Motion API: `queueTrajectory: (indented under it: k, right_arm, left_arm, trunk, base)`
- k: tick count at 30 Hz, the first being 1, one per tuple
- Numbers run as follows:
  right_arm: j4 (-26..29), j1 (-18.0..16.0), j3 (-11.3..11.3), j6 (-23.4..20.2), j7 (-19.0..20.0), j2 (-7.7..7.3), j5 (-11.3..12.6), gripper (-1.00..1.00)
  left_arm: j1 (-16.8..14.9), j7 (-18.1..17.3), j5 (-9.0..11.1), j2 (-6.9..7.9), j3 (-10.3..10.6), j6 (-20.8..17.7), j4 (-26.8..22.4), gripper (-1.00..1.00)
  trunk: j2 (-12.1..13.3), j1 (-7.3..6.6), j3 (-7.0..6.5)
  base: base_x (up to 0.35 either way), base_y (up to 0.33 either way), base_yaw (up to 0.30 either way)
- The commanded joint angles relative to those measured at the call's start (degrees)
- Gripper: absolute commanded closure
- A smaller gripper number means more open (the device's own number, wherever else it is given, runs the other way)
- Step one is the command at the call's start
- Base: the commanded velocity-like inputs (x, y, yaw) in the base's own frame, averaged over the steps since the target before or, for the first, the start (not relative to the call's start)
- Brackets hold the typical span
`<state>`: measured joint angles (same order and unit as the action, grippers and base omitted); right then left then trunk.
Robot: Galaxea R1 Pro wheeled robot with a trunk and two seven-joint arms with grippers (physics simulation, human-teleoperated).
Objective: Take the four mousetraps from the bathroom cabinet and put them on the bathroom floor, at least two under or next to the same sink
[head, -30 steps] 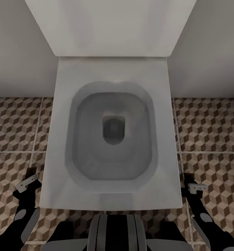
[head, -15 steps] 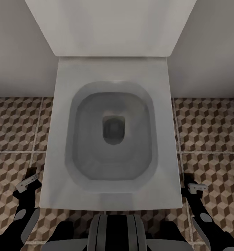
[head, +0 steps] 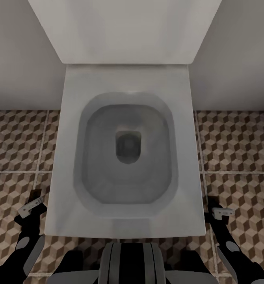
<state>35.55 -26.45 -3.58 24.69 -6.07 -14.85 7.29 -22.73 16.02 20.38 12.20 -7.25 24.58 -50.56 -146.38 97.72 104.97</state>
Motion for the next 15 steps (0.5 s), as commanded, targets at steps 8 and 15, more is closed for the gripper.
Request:
queueTrajectory:
  k: [8,15]
  right_arm:
    - [-0.48,0.05,-0.66,0.10,-0.08,-0.01,0.40,1.00]
    - [-0.48,0.03,-0.65,0.10,-0.08,-0.01,0.36,1.00]
  left_arm:
    - [-0.03,0.02,0.19,0.02,0.16,0.12,0.02,1.00]
    - [-0.03,-0.26,-0.07,0.02,0.27,-0.04,0.10,1.00]
  trunk:
    - [-0.01,0.01,0.03]
    - [-0.01,0.01,0.03]
  base:
    - [0.000,0.000,0.000]
    - [0.000,0.000,0.000]
